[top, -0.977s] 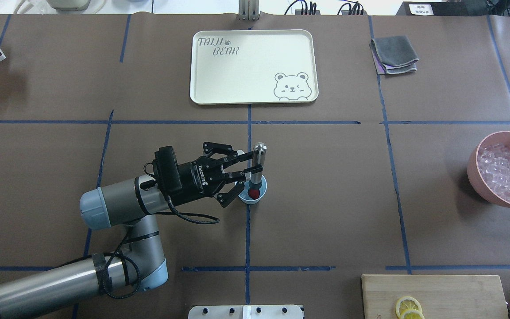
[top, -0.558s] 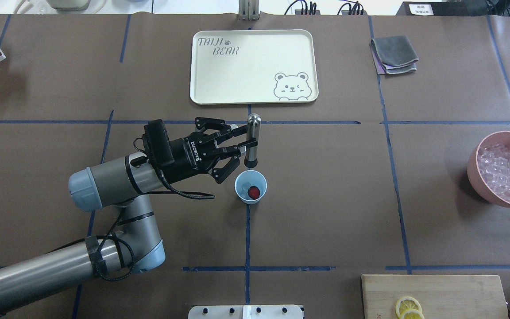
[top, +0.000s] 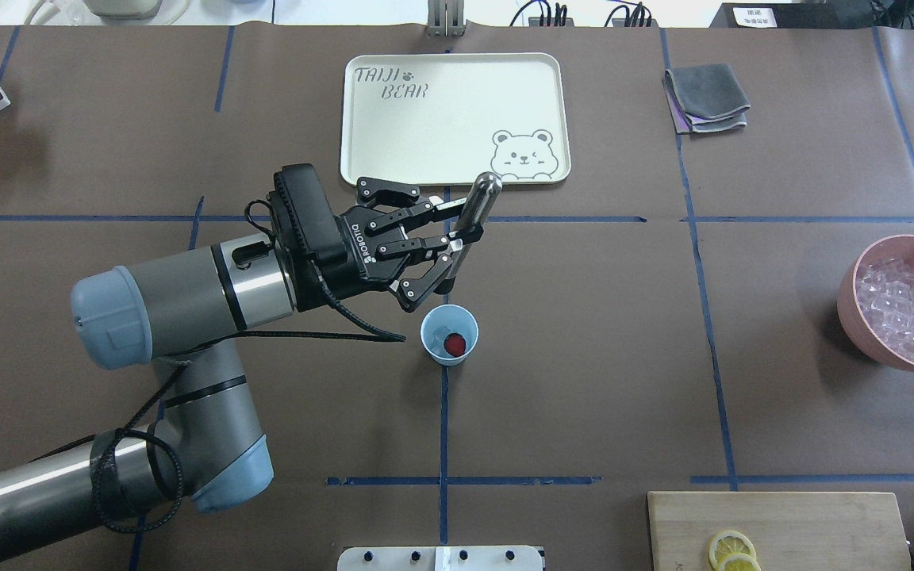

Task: Mash ice and strawberries in cup
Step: 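Lift the muddler out of the cup and carry it back with the left gripper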

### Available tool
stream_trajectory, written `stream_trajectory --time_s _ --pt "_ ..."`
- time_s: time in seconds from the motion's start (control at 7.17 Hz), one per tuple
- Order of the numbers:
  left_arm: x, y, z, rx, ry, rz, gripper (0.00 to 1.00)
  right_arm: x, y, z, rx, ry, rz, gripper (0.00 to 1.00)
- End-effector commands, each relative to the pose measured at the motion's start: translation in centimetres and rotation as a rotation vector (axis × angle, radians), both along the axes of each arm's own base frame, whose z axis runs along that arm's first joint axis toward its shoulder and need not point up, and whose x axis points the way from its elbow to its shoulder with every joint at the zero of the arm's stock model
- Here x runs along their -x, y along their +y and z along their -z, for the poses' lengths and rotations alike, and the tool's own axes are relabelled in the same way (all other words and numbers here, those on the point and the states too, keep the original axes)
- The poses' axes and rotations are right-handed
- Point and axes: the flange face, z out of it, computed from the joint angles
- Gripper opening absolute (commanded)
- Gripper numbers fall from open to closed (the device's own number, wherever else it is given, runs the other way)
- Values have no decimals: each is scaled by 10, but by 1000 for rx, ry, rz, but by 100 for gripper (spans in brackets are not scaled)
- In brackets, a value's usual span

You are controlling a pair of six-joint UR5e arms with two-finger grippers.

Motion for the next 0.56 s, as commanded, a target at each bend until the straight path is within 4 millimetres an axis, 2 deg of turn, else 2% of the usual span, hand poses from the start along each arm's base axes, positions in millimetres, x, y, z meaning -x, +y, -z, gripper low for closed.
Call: stream_trajectory --time_s 0.0,0.14,0.42 --pt "41 20 45 230 -256 -25 0 0 0 0 1 -1 0 100" --pt "51 26 45 326 -422 -21 0 0 0 0 -1 -1 0 100" --pt "53 26 22 461 -682 -4 0 0 3 -2 3 -1 1 100"
